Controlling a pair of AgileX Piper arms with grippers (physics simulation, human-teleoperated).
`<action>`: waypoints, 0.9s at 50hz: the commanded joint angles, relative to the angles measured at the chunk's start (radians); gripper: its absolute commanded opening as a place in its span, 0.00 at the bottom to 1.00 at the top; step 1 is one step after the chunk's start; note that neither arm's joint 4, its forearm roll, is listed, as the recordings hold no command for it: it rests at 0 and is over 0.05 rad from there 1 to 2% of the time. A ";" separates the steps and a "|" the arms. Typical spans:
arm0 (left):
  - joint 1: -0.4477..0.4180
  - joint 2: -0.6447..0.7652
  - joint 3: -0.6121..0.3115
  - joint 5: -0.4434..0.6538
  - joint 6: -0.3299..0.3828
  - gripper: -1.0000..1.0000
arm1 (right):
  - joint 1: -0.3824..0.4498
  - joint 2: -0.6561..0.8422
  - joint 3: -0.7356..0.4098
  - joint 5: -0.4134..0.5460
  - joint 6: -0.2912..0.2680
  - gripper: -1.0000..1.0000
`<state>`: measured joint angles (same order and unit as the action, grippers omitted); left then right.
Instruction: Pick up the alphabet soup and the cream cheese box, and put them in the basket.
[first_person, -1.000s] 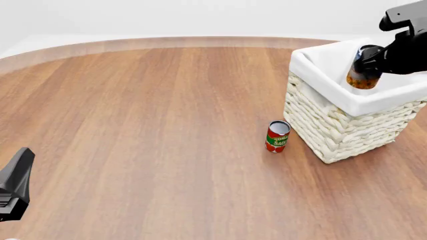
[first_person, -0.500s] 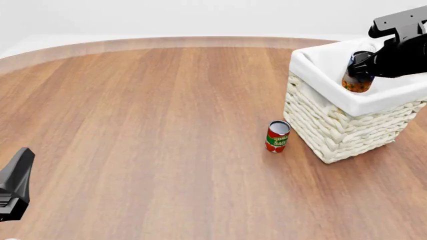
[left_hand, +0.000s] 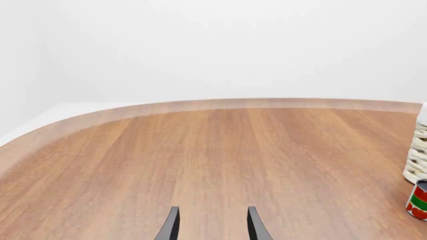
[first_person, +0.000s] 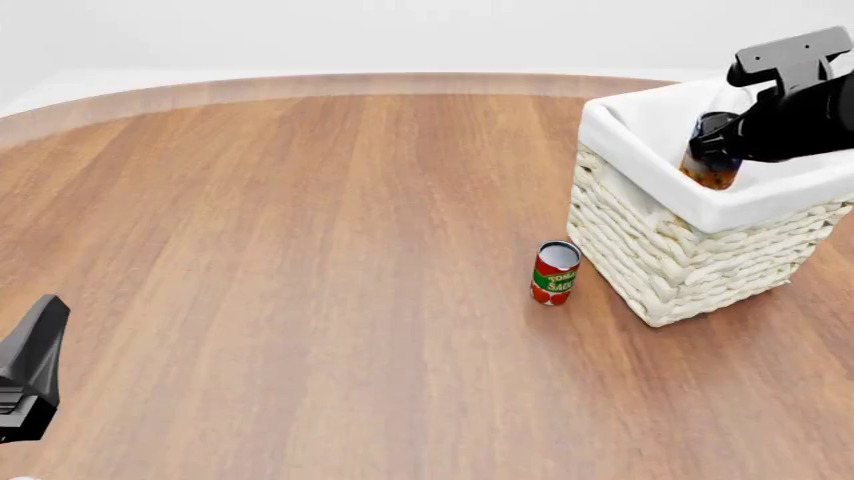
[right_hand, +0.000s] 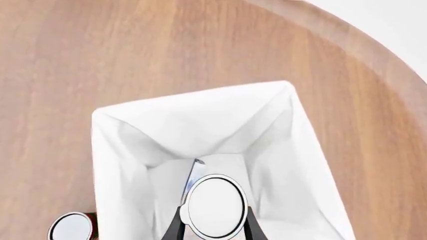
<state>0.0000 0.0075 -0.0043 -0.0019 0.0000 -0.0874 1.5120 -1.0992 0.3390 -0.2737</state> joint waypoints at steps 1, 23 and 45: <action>0.000 0.000 0.000 0.000 0.000 1.00 | -0.008 0.014 -0.006 -0.010 0.021 0.00; 0.000 0.000 0.000 0.000 0.000 1.00 | -0.015 -0.007 0.032 -0.025 0.022 1.00; 0.000 0.000 0.000 0.000 0.000 1.00 | -0.004 -0.145 0.075 0.042 0.039 1.00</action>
<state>0.0000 0.0075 -0.0043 -0.0019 0.0000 -0.0949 1.4315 -1.0512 0.3568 -0.2408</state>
